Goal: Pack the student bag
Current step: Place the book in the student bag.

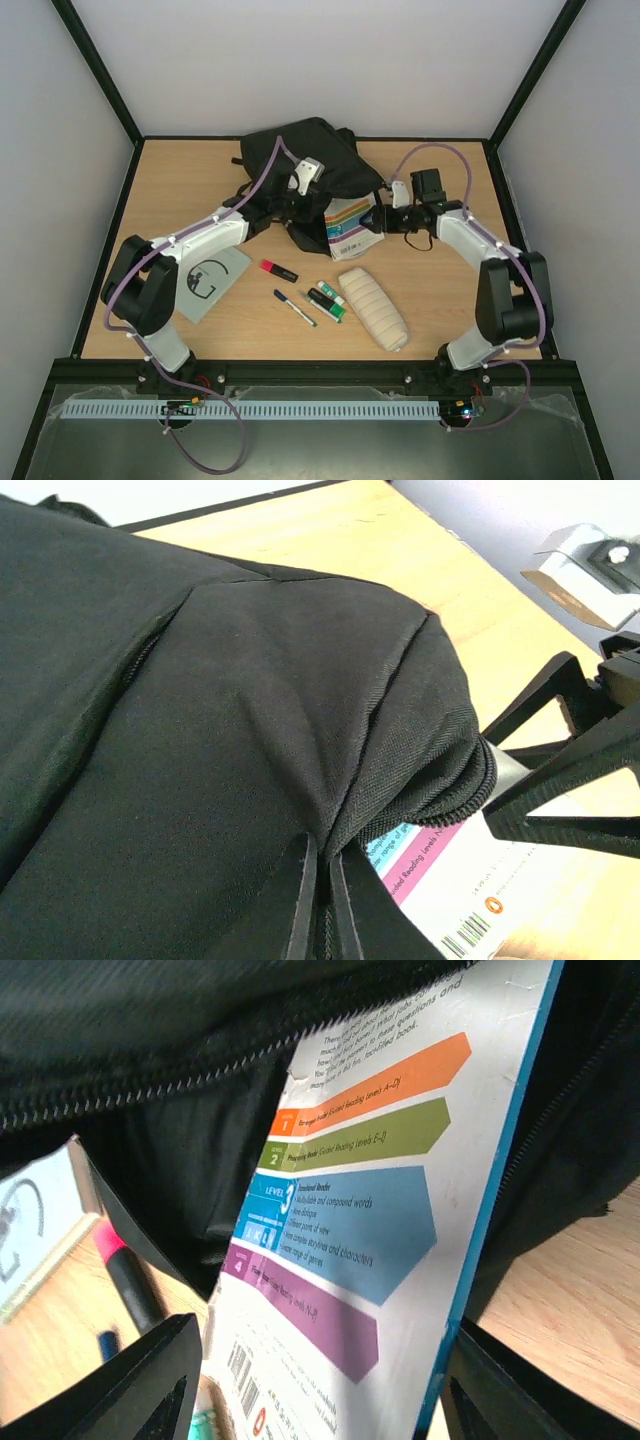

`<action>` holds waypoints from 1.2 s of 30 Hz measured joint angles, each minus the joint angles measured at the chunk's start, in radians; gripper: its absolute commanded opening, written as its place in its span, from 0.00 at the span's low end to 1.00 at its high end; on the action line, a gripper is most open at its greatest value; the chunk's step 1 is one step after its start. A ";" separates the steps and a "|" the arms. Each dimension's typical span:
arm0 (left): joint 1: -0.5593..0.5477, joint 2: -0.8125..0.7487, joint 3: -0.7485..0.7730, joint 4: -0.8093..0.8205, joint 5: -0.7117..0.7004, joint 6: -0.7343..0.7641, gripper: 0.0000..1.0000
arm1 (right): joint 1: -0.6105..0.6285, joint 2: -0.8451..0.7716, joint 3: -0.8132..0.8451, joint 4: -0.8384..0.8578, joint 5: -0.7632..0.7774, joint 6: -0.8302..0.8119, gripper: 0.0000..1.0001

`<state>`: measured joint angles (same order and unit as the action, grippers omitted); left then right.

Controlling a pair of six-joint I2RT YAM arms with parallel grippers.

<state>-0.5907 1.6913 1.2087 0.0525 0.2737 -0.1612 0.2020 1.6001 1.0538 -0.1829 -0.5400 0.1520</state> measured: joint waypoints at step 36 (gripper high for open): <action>-0.055 0.057 0.038 -0.039 0.196 0.081 0.02 | 0.001 -0.401 -0.148 -0.298 0.370 -0.830 0.77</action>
<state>-0.6460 1.7485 1.2465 0.0135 0.4698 -0.0803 0.2028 1.1992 0.9054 -0.4812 -0.1699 -0.6777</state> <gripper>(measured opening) 0.039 0.735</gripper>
